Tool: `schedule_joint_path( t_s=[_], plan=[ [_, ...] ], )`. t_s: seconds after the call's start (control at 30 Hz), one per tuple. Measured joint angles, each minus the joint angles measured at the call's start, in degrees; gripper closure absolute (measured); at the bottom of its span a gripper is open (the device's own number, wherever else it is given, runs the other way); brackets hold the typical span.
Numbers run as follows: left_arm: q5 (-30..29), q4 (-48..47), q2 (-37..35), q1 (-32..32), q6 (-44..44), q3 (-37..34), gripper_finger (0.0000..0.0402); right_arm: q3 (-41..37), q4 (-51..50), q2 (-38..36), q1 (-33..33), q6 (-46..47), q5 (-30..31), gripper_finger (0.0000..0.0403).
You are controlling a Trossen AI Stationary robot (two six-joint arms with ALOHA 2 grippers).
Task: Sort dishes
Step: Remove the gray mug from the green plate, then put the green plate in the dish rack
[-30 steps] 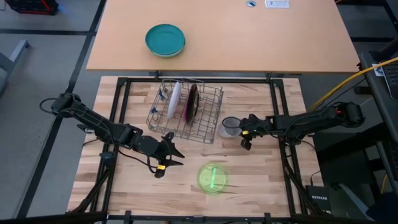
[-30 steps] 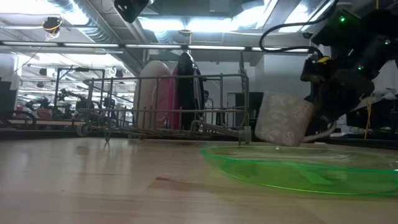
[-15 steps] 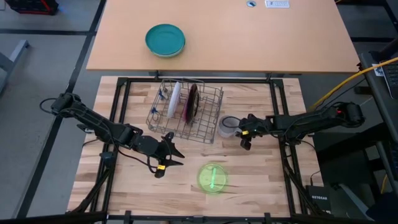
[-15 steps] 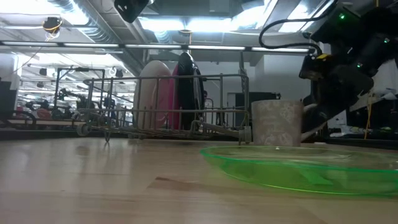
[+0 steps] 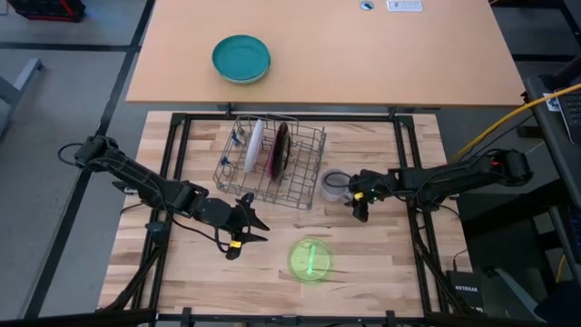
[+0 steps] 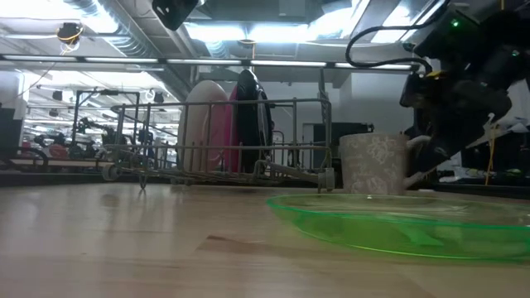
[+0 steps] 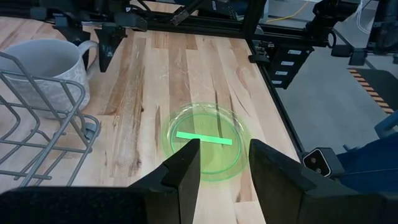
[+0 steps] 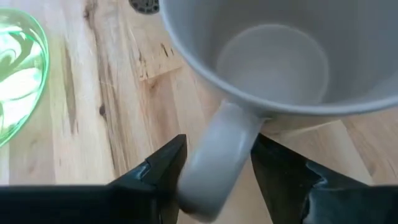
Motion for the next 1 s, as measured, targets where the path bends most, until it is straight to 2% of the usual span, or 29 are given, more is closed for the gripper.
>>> schedule_joint_path(
  t_s=[0.23, 0.47, 1.0],
  plan=[
    [0.0, 0.0, 0.0, 0.0, 0.0, 0.0, 0.0274, 0.0, -0.5, -0.9, 0.0, -0.3, 4.2, 0.0220],
    [0.0, 0.0, 0.0, 0.0, 1.6, 0.0, 0.0274, 0.0, -2.6, -4.9, 0.0, -1.5, 4.1, 0.0221],
    [0.0, 0.5, 1.4, -0.3, 2.9, 0.0, 0.0274, 0.0, -14.5, -20.5, 0.0, -1.5, -4.7, 0.0221]
  ],
)
